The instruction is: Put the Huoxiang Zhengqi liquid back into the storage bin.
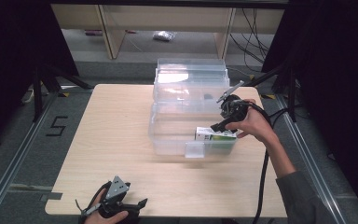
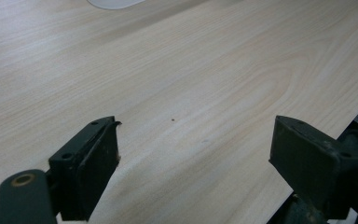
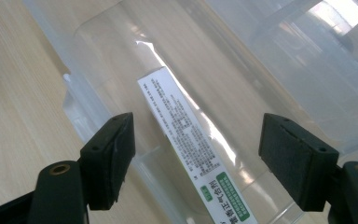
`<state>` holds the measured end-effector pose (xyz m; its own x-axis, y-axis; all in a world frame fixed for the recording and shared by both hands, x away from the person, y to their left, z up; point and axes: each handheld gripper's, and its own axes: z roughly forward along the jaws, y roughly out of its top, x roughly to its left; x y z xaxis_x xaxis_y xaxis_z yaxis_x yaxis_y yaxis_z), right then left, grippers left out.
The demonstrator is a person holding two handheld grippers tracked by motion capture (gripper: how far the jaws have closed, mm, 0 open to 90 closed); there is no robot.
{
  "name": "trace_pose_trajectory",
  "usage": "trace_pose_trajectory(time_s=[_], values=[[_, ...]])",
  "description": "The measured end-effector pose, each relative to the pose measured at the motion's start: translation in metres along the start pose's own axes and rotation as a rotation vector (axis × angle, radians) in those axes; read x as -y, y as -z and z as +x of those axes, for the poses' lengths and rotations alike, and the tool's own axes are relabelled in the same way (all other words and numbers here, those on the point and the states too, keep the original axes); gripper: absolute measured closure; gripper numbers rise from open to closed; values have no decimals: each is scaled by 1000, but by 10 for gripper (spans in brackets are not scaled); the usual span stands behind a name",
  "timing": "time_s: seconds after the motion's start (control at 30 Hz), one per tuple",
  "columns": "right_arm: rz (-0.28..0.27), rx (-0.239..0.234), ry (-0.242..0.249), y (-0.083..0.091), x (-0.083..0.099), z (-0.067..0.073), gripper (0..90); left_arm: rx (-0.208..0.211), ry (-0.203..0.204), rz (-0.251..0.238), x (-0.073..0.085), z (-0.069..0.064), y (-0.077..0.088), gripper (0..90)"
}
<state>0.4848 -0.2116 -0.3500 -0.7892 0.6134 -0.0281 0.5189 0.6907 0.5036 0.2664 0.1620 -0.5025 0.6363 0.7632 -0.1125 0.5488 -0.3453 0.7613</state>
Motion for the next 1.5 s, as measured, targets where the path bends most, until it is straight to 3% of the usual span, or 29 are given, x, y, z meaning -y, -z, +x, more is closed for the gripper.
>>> trace_pose_trajectory(time_s=[0.07,0.17,0.2,0.23,0.33,0.37,0.43,0.6,0.67,0.8,0.93,1.0,1.03,1.1,1.27,1.3,1.33,1.37,1.4,1.43,1.5], values=[[-11,9,-31,1,2,3,271,9,2,-6,0,-1,1,148],[-42,8,-38,3,3,4,270,8,6,-7,0,-1,0,148],[-46,2,-65,4,4,6,276,-1,-3,11,0,0,1,148],[-62,4,-53,4,4,5,277,5,2,5,0,-1,1,148],[-64,17,-97,4,5,8,269,13,-3,11,-1,-1,2,148],[-85,9,-68,3,5,7,269,12,-2,10,-1,-1,2,148],[-86,5,-110,4,6,11,260,8,1,7,0,0,1,148],[-129,20,-120,4,8,20,239,0,1,-4,0,-1,1,148],[-147,40,-94,4,11,22,225,13,-4,10,-1,-1,2,148],[-165,63,-111,5,16,31,207,12,-3,9,0,-1,2,148],[-176,59,-114,6,21,39,213,11,5,0,0,-1,1,148],[-205,63,-69,4,23,40,225,0,-8,8,0,0,1,148],[-193,58,-78,5,24,42,217,-11,-12,-2,0,0,0,148],[-226,63,-61,2,26,42,217,-4,-13,0,0,0,0,148],[-221,53,-63,1,29,48,217,4,-13,11,0,1,1,148],[-207,42,-93,1,30,51,217,6,-15,13,0,1,1,148],[-238,55,-71,-2,31,51,217,0,-13,1,0,0,1,148],[-213,46,-75,0,32,51,218,3,-13,3,0,0,1,148],[-238,56,-60,-3,33,51,218,8,-12,16,0,1,2,148],[-216,44,-75,-1,34,53,217,6,-12,13,0,1,2,148],[-233,45,-71,-2,37,54,217,6,-8,8,0,1,1,148]])
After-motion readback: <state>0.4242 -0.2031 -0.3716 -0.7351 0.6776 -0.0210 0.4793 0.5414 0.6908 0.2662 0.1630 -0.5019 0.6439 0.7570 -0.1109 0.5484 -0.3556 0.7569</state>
